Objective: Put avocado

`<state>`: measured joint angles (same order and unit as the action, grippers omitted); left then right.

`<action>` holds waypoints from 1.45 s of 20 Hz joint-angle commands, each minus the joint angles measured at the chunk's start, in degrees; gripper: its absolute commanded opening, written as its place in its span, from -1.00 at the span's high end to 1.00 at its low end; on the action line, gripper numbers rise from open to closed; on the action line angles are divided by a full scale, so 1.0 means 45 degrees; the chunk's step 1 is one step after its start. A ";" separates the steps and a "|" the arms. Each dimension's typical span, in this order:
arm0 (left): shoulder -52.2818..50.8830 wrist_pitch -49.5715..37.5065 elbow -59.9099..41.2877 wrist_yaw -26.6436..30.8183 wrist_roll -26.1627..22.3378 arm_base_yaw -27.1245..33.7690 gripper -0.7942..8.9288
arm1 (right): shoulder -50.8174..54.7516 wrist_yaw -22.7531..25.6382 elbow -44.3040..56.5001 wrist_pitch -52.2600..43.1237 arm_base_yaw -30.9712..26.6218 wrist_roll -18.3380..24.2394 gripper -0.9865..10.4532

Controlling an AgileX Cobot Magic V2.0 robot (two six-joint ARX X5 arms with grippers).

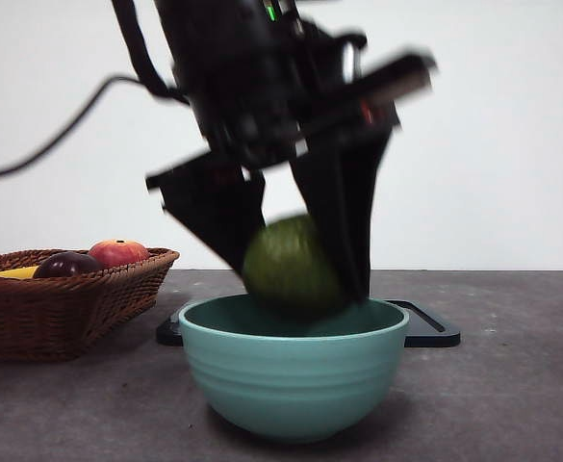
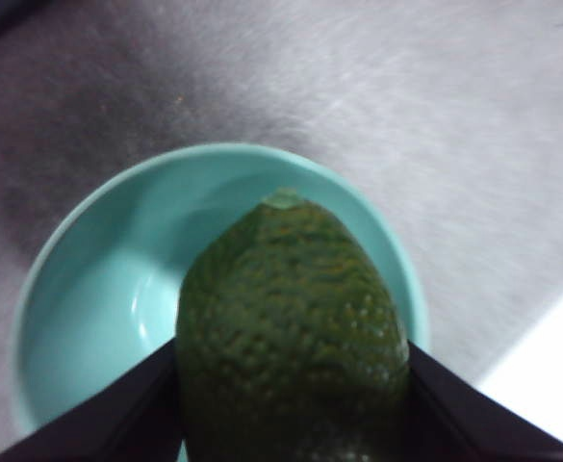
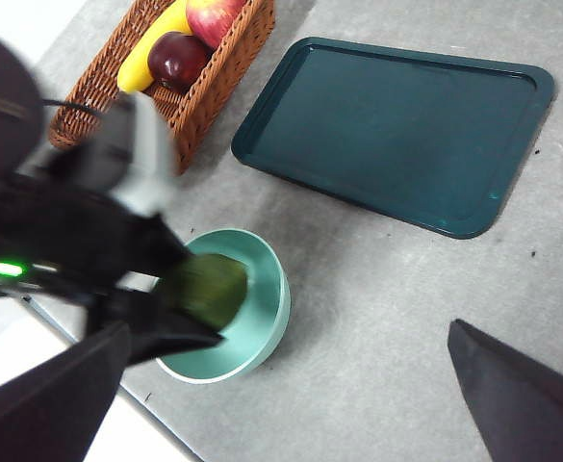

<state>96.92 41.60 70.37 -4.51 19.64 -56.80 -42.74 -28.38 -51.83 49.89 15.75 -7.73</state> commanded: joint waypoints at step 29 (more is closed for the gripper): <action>0.1185 0.0714 0.1370 0.0491 -0.0452 -0.0185 -0.09 | -0.0049 -0.0024 -0.0233 -0.0141 0.0068 0.0063 -0.30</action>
<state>102.26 44.80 75.46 -2.59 18.52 -56.82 -42.74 -28.36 -51.83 49.89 15.75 -7.73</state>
